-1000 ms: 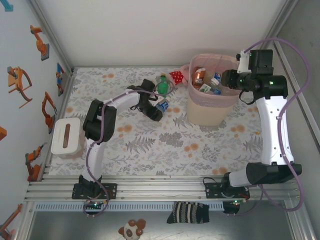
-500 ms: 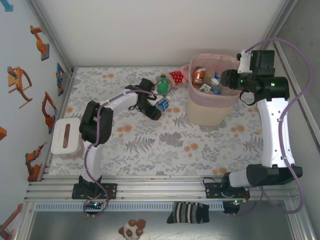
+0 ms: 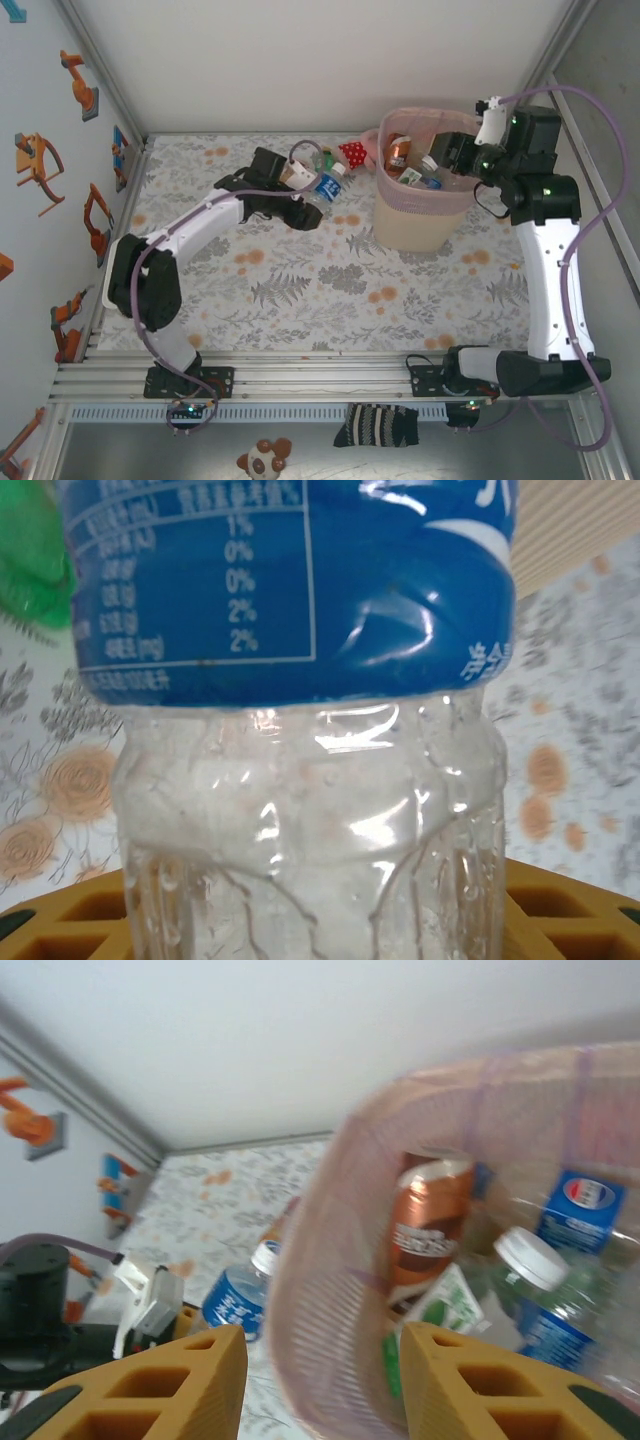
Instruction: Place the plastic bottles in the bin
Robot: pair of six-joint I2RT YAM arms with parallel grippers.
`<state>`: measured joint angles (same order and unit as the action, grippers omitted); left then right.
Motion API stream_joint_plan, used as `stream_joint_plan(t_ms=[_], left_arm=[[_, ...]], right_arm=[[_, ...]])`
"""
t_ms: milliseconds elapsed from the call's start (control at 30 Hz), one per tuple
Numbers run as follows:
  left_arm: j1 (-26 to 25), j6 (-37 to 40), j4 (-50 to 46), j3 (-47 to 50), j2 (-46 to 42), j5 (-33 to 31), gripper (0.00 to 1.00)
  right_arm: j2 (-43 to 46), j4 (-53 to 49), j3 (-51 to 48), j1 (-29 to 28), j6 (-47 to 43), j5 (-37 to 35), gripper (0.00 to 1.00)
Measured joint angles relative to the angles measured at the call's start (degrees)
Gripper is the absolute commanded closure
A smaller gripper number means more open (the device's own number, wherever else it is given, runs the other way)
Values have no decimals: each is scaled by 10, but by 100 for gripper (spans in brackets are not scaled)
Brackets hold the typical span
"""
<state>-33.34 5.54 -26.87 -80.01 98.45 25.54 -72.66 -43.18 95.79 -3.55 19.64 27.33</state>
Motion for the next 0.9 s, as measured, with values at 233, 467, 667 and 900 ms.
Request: stream_joint_plan(t_ms=[233, 467, 667, 900], left_arm=[[-2, -33, 104, 49, -94, 100, 48], [-15, -74, 202, 67, -146, 179, 48], [-23, -107, 267, 76, -168, 225, 49], [-27, -126, 302, 78, -171, 249, 49]], right_arm=[[14, 101, -12, -49, 57, 62, 54], [6, 150, -5, -125, 83, 78, 52], [-20, 170, 13, -169, 94, 81, 46], [-47, 181, 27, -203, 96, 80, 45]])
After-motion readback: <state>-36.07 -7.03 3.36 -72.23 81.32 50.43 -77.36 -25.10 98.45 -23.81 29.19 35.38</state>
